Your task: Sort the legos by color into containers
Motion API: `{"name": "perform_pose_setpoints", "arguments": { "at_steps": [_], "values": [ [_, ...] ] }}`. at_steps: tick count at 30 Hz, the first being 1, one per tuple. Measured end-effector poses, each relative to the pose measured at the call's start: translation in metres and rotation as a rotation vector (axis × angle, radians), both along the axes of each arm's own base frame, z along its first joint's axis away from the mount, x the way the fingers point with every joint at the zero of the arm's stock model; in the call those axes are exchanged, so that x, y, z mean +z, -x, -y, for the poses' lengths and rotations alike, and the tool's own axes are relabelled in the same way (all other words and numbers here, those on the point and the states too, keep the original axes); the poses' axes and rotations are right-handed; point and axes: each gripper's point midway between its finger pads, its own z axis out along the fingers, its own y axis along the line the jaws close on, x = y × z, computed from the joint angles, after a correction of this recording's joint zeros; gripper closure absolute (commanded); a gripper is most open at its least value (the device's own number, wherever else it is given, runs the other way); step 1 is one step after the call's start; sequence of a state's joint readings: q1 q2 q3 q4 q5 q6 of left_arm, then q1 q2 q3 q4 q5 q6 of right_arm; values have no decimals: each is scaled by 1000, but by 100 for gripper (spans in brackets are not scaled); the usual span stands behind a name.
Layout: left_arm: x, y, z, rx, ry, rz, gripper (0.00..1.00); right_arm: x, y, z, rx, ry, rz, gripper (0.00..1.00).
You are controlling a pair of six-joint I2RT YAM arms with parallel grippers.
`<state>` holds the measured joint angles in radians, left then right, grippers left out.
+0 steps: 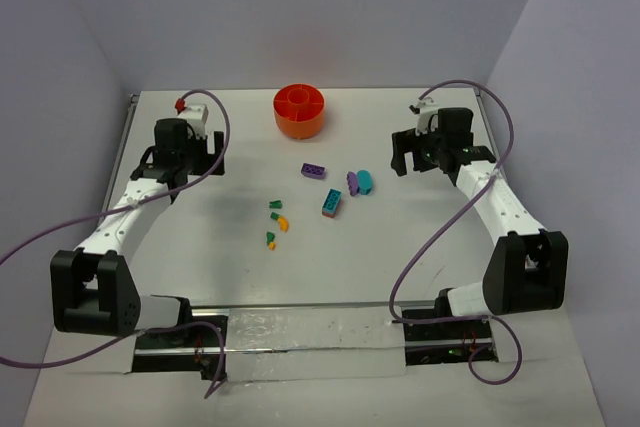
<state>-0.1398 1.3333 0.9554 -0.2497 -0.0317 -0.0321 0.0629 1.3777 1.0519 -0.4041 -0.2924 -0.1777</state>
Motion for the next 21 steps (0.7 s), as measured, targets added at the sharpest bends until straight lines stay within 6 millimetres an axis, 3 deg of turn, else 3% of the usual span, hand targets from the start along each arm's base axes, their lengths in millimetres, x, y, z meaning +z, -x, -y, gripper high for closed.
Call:
{"name": "perform_pose_setpoints", "arguments": {
  "at_steps": [4,7,10,15,18,21],
  "values": [
    [-6,0,6,23,-42,-12,1,0,-1,4,-24,1,-3,0],
    [-12,0,29,-6,-96,-20,1,-1,-1,8,-45,-9,-10,0],
    [-11,2,72,-90,-127,-21,1,-3,-1,18,-86,-23,-20,0],
    [5,9,164,-229,-124,-15,1,-3,-3,53,-199,-68,-31,0],
    [10,21,211,-270,-107,-19,2,-4,-2,74,-265,-86,-37,0],
    [7,37,247,-294,-103,-65,4,-4,-2,80,-287,-98,-40,0]
  ]
}}
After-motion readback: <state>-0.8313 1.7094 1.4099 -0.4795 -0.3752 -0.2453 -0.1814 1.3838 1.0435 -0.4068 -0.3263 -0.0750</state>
